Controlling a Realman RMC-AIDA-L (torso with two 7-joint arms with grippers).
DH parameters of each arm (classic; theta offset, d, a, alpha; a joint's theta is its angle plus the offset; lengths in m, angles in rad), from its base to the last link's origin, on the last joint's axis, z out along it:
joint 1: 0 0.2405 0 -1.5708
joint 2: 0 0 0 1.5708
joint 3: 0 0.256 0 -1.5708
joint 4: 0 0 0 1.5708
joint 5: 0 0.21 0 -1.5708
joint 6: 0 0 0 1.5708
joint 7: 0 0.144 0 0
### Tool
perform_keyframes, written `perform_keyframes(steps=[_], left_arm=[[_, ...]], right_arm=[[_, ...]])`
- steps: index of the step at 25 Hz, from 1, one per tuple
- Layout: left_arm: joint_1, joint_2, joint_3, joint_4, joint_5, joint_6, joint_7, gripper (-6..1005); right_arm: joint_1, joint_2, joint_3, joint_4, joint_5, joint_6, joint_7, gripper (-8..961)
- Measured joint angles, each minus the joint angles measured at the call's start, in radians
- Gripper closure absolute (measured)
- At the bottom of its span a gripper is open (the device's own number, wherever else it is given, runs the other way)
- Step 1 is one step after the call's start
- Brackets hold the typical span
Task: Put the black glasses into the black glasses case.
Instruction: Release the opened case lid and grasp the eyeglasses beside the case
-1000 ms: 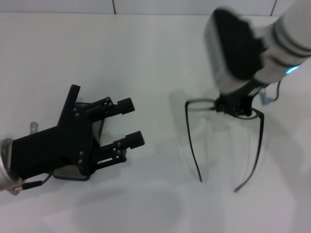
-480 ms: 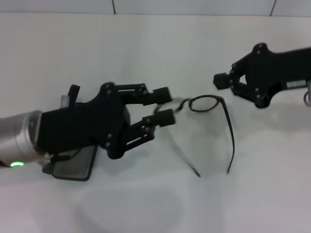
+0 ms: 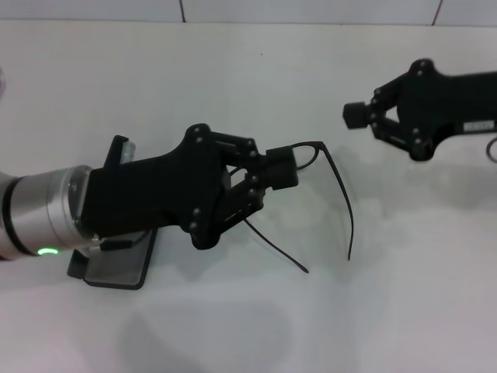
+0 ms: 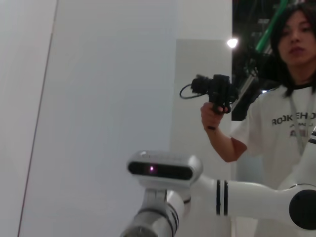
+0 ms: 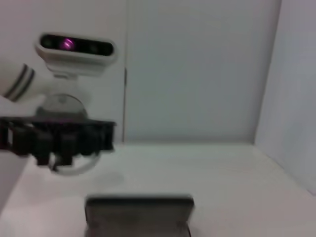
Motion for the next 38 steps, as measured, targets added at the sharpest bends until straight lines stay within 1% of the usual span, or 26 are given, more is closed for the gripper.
perform_keyframes(steps=[3,5,7,9,11,13,14,15,16,18,19,21,24,25,29,30,34,38], left_arm=[[0.001,0.001,-0.004,-0.035,-0.001,-0.001,0.028,904],[0.009,0.003,-0.005,-0.047,0.0,-0.001,0.044,904],[0.024,0.004,-0.007,-0.049,0.0,-0.002,0.049,903],[0.039,0.006,-0.012,-0.049,-0.003,-0.002,0.047,903],[0.058,0.01,-0.02,-0.045,-0.004,-0.002,0.044,873],[0.068,0.014,-0.023,-0.039,-0.003,-0.001,0.041,842],[0.083,0.019,-0.025,-0.033,-0.002,0.002,0.037,827],[0.113,0.037,-0.025,-0.024,-0.002,0.006,0.017,779],[0.124,0.044,-0.027,-0.024,-0.004,0.007,0.007,731],[0.153,0.057,-0.041,-0.023,-0.01,0.013,-0.01,636],[0.163,0.058,-0.049,-0.022,-0.013,0.014,-0.011,588],[0.192,0.06,-0.07,-0.022,-0.014,0.016,-0.009,554],[0.221,0.054,-0.099,-0.022,-0.014,0.016,0.006,503],[0.229,0.051,-0.106,-0.022,-0.012,0.016,0.013,486],[0.248,0.033,-0.11,-0.024,-0.008,0.013,0.054,488],[0.254,0.026,-0.11,-0.025,-0.007,0.013,0.065,488],[0.258,0.017,-0.11,-0.033,-0.002,0.012,0.081,490],[0.26,0.012,-0.11,-0.039,0.0,0.009,0.093,492]], right_arm=[[0.053,-0.012,-0.001,-0.062,-0.136,-0.002,0.119,886],[0.132,-0.012,-0.007,-0.073,-0.264,-0.025,0.204,872],[0.237,-0.011,-0.013,-0.038,-0.377,-0.064,0.252,858],[0.372,-0.007,-0.017,0.049,-0.481,-0.106,0.272,844],[0.482,-0.001,-0.018,0.119,-0.573,-0.131,0.276,831],[0.563,0.012,-0.025,0.154,-0.66,-0.128,0.281,817],[0.595,0.019,-0.044,0.171,-0.697,-0.118,0.286,792],[0.624,0.022,-0.072,0.191,-0.716,-0.103,0.291,768],[0.653,0.022,-0.115,0.217,-0.724,-0.081,0.292,743],[0.68,0.022,-0.176,0.252,-0.726,-0.036,0.281,694],[0.686,0.022,-0.203,0.267,-0.725,-0.01,0.264,669],[0.689,0.023,-0.257,0.29,-0.725,0.033,0.218,620],[0.699,0.023,-0.338,0.322,-0.724,0.084,0.175,546],[0.703,0.023,-0.361,0.335,-0.725,0.1,0.162,499],[0.716,0.023,-0.432,0.381,-0.707,0.161,0.121,309],[0.717,0.023,-0.442,0.384,-0.699,0.17,0.112,293],[0.72,0.023,-0.476,0.389,-0.664,0.186,0.087,227],[0.732,0.023,-0.532,0.405,-0.61,0.232,0.069,240]])
